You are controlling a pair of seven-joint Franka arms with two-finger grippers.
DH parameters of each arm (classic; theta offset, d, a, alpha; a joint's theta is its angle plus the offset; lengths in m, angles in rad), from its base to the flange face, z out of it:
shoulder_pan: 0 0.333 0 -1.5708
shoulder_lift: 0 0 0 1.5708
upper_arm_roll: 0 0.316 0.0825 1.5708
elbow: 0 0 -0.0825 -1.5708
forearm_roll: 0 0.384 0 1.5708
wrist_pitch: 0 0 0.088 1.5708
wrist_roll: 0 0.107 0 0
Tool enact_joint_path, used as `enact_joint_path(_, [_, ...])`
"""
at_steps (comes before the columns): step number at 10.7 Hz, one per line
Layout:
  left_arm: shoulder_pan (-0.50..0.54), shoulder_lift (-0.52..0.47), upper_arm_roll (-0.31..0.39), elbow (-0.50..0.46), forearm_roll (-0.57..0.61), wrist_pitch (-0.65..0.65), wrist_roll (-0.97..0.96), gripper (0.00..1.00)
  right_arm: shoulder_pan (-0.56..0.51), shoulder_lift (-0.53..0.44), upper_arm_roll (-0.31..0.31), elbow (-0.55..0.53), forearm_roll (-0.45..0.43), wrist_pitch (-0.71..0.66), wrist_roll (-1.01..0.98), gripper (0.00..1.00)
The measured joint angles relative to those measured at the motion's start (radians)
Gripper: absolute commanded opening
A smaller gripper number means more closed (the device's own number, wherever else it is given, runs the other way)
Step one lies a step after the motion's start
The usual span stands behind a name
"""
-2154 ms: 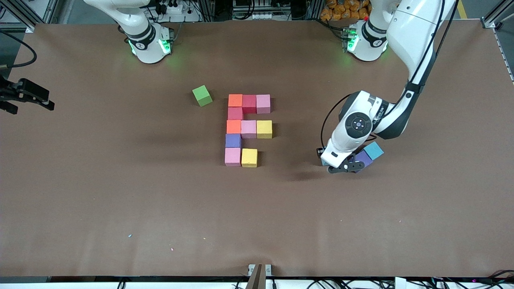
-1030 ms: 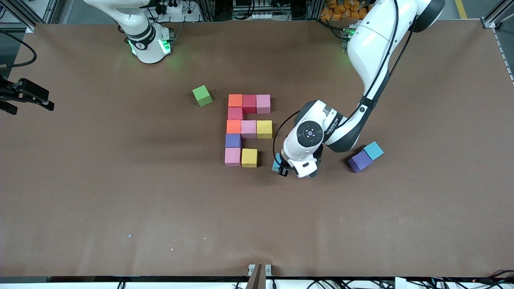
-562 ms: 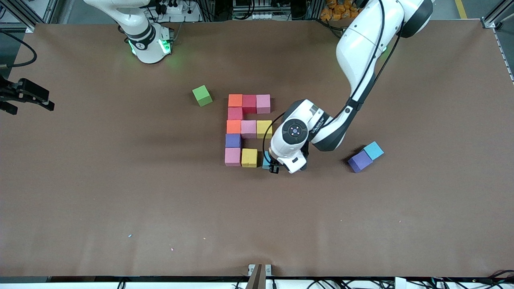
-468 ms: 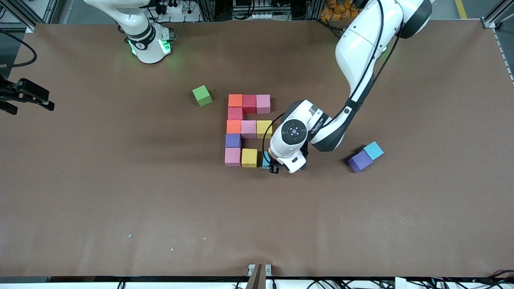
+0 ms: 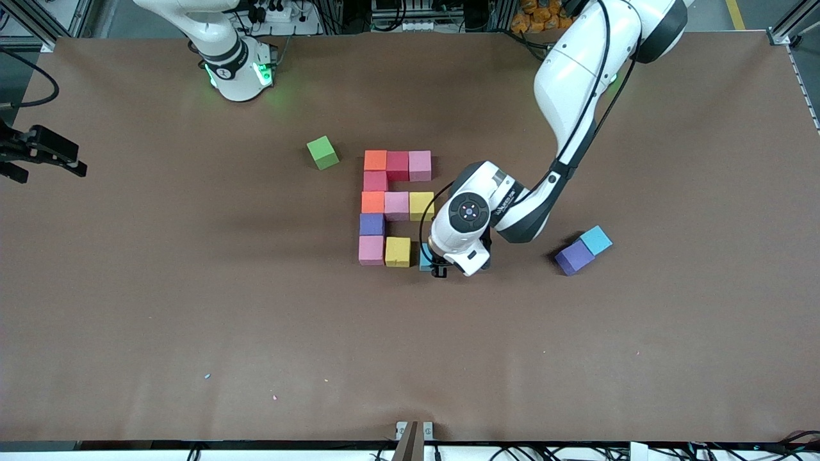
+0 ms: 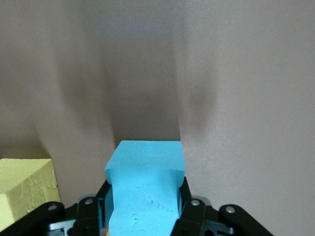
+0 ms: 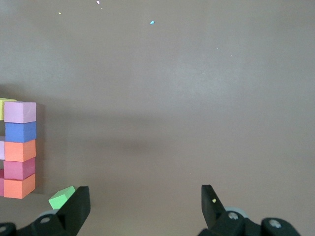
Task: Arrange 11 blocks into digit 3
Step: 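Lower the cyan cube beside the yellow cube with the left gripper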
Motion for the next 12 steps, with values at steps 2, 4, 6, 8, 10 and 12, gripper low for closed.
enact_joint_path(2, [-0.009,0.0,0.0,0.0,0.0,0.0,-0.004,0.0,0.0,0.0,0.0,0.0,0.0,0.0,0.0,1.0])
enact_joint_path(4, [-0.017,0.001,0.0,0.001,0.0,0.001,-0.01,0.0,0.0,0.0,0.0,0.0,0.0,0.0,0.0,1.0])
enact_joint_path(6, [-0.017,0.002,0.0,0.006,0.0,0.002,-0.011,0.0,0.0,0.0,0.0,0.0,0.0,0.0,0.0,1.0])
enact_joint_path(8, [-0.018,0.012,0.0,0.021,0.0,0.002,-0.011,0.0,0.0,0.001,0.0,0.0,0.0,0.0,0.0,1.0])
enact_joint_path(10, [-0.021,0.019,0.0,0.033,0.0,0.002,-0.011,0.0,0.0,0.002,0.0,0.0,0.0,0.0,0.0,1.0])
enact_joint_path(12, [-0.028,0.022,0.0,0.036,0.0,0.002,-0.012,0.0,0.0,0.007,0.0,0.0,0.0,-0.001,0.0,1.0])
